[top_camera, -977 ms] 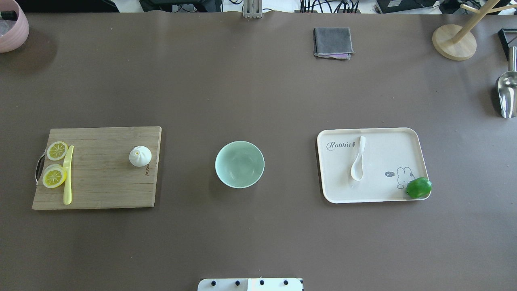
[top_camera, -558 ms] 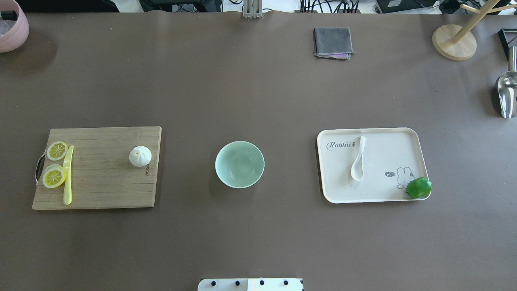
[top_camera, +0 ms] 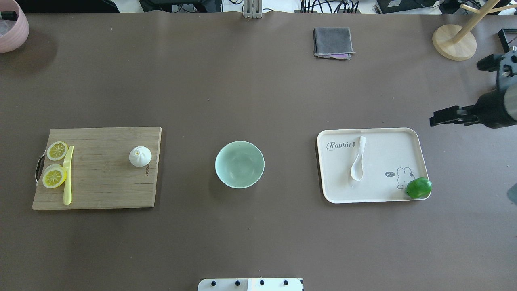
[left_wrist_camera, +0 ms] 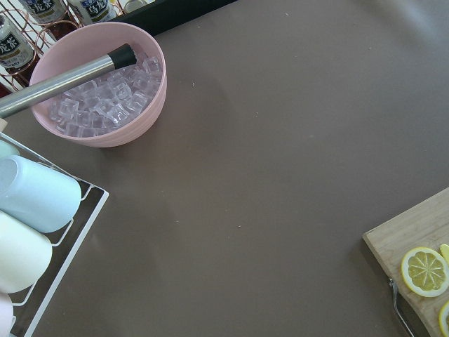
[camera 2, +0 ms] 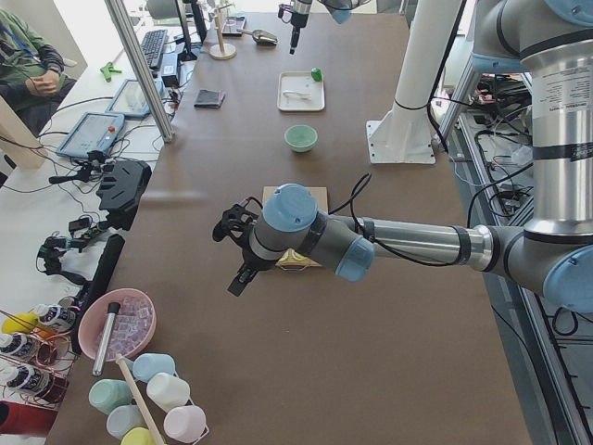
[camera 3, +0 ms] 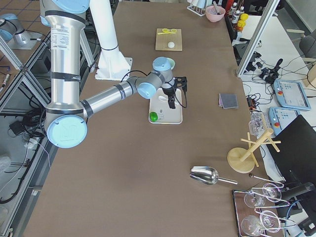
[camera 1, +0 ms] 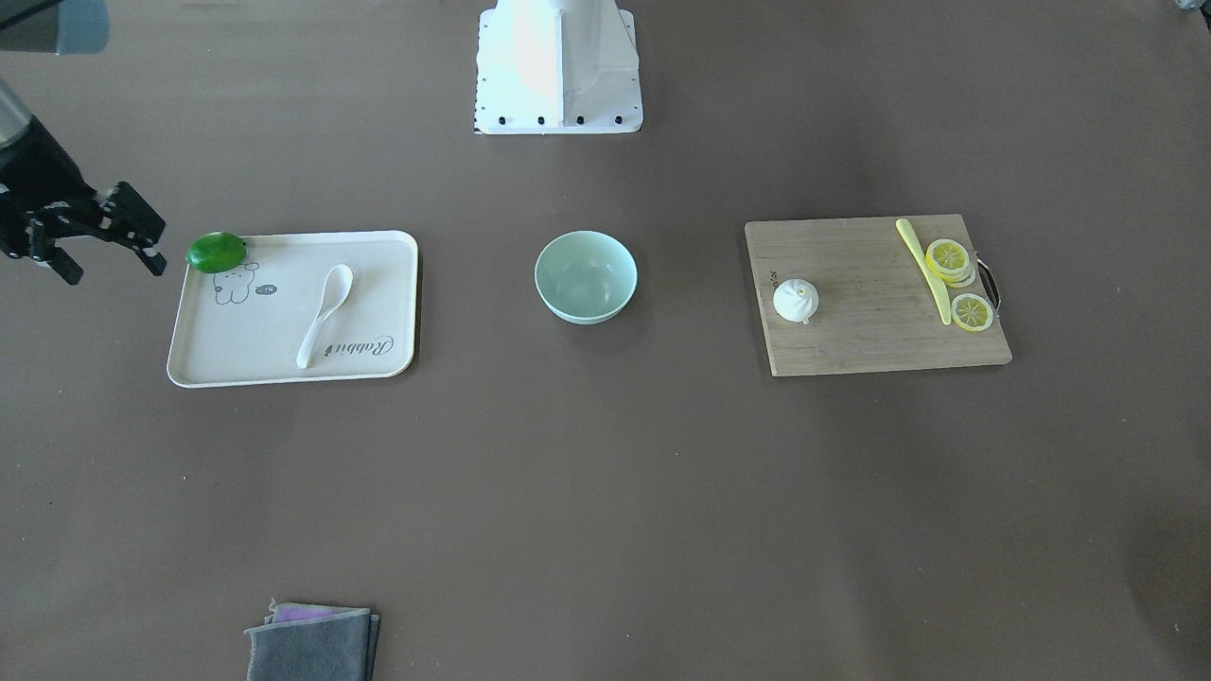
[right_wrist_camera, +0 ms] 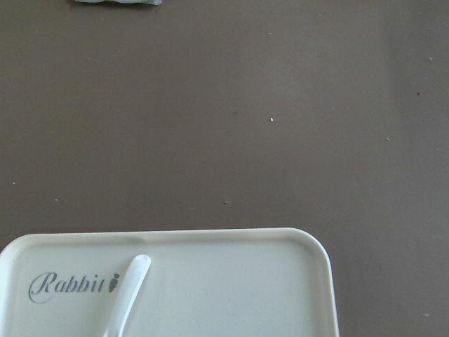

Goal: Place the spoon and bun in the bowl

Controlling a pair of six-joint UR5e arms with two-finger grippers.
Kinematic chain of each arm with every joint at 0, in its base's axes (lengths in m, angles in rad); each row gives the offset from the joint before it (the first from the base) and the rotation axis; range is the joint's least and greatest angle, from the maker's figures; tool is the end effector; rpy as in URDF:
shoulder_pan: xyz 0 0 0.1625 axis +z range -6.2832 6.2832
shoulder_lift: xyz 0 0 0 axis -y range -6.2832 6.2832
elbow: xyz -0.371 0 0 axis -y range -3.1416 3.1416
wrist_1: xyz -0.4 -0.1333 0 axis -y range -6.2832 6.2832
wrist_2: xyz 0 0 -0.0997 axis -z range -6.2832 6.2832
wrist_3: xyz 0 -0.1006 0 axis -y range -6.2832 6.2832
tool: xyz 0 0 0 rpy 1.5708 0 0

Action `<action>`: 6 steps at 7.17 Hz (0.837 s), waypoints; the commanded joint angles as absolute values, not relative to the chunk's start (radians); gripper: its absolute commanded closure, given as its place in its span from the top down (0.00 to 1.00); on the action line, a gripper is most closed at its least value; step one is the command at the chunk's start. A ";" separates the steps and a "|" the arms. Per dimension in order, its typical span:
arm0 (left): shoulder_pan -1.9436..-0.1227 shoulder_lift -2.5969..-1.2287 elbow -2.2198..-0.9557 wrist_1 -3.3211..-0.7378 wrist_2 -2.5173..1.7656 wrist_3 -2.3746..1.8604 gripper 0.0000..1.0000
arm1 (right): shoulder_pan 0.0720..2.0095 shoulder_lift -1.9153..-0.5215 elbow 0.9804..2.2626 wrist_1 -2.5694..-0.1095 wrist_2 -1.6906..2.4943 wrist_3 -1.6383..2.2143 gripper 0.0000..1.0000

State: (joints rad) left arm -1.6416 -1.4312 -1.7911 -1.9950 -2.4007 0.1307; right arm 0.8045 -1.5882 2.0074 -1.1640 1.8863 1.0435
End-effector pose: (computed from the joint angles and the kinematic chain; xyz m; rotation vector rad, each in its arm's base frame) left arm -0.0920 -0.4618 0.5088 0.5553 0.7608 0.2648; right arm -0.2710 -0.4287 0.3622 0.2721 -0.8277 0.1292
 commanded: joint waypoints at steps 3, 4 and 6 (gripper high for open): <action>-1.641 -1.431 -1.792 -1.996 -2.401 0.130 0.98 | 0.529 -1.379 1.815 -1.155 1.576 1.331 0.83; -1.641 -1.431 -1.792 -1.996 -2.401 0.130 0.98 | 0.522 -1.379 1.812 -1.152 1.562 1.333 0.74; -1.641 -1.430 -1.790 -1.994 -2.401 0.130 0.98 | 0.522 -1.390 1.813 -1.150 1.562 1.333 0.63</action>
State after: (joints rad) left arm -1.6414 -1.4303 -1.7908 -1.9947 -2.4007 0.1304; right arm 0.5249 -1.3857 1.8149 -1.1517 1.5662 1.3304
